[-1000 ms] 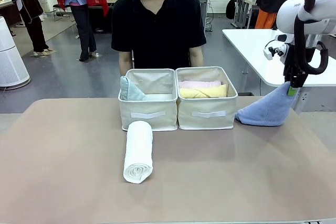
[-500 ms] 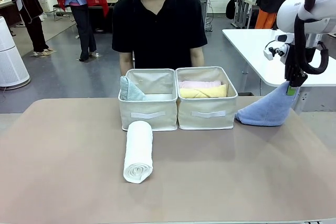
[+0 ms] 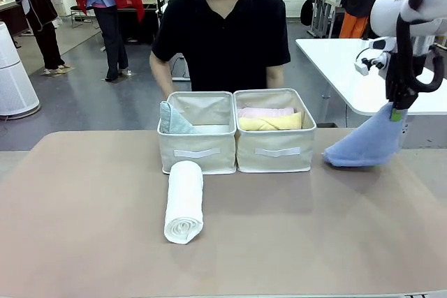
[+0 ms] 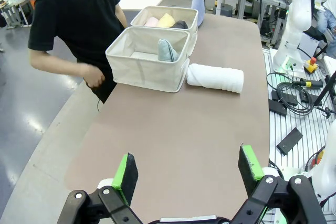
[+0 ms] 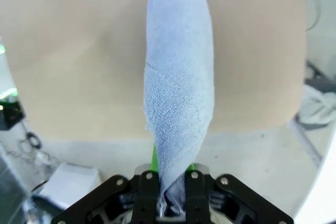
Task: Sort the towels based on their folding style.
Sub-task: Pick up another triangle-folded towel from the table and place it in the left Fabric basket.
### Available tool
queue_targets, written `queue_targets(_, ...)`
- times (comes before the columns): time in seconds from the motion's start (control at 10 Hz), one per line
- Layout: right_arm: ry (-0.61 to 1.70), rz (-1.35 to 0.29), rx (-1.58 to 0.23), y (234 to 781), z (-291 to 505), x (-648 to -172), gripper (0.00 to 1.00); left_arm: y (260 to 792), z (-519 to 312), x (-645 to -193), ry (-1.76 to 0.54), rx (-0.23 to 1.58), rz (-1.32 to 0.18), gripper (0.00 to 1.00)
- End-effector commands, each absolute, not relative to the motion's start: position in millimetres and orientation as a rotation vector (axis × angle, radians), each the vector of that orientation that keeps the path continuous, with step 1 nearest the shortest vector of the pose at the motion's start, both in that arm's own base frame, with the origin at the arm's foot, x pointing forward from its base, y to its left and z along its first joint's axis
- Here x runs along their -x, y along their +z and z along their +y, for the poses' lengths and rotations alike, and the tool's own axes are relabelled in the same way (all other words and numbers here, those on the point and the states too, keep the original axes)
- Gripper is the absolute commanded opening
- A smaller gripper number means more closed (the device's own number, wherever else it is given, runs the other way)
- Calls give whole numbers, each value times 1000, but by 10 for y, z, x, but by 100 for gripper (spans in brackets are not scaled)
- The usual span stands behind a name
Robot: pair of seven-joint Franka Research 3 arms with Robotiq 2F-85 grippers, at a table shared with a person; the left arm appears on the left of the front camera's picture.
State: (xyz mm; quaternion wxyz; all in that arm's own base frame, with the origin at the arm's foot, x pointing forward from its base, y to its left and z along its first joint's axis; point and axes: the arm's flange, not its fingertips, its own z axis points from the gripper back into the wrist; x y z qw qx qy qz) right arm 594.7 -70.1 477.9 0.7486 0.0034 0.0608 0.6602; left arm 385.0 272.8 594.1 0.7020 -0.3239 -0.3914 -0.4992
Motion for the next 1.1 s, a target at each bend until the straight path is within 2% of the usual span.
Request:
queue_targets(0.0, 1331, 190, 58, 5423, -637, -5526, 0, 5945, 2746, -3827, -1130, 722, -882, 100)
queue_targets(0.2, 1156, 76, 33, 6251, -606, -5121, 0, 5945, 2746, -3827, -1130, 722, -882, 100)
queue_targets(0.4, 1049, -39, -34, 6754, -606, -4881, 0, 5945, 2746, -3827, -1130, 722, -882, 100)
queue_targets(0.6, 1008, -14, -44, 6886, -558, -4752, 0, 5945, 2746, -3827, -1130, 722, -882, 100)
queue_targets(0.7, 1065, -17, -23, 6940, -633, -4664, 0, 5945, 2746, -3827, -1130, 722, -882, 100)
queue_targets(1.0, 1065, -17, -23, 6940, -633, -4664, 0, 5945, 2746, -3827, -1130, 722, -882, 100)
